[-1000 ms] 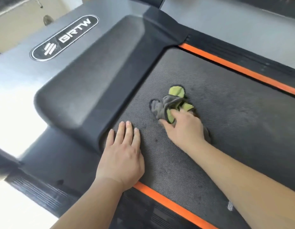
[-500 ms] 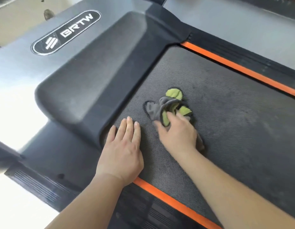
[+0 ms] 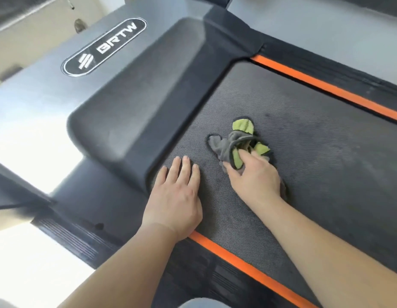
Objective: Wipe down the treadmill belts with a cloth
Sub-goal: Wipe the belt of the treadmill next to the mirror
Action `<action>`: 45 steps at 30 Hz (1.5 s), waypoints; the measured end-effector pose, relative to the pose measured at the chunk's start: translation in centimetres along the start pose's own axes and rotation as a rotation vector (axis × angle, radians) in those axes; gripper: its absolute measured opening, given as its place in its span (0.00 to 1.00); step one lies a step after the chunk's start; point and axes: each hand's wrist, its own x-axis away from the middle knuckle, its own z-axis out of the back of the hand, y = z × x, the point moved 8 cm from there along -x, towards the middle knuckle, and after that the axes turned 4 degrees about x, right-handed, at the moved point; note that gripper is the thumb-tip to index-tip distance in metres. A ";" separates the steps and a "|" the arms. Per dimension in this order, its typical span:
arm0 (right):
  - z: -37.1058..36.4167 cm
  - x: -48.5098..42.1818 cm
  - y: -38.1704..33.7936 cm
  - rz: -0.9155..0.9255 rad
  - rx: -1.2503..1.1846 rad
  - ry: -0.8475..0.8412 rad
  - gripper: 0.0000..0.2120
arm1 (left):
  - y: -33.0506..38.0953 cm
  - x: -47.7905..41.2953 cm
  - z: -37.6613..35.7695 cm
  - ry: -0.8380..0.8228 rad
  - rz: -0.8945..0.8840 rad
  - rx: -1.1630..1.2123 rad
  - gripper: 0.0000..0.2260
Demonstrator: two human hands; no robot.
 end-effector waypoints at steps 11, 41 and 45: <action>0.5 8.3 0.6 0.271 -0.064 -0.228 0.18 | -1.7 5.8 1.5 0.096 -0.073 -0.138 0.26; -1.5 -2.6 -5.7 -0.212 -0.137 0.053 0.10 | -2.5 5.1 1.3 0.070 0.019 -0.082 0.31; -2.6 1.3 -12.2 0.303 -0.184 -0.048 0.12 | -2.5 5.2 1.6 0.121 0.006 -0.046 0.33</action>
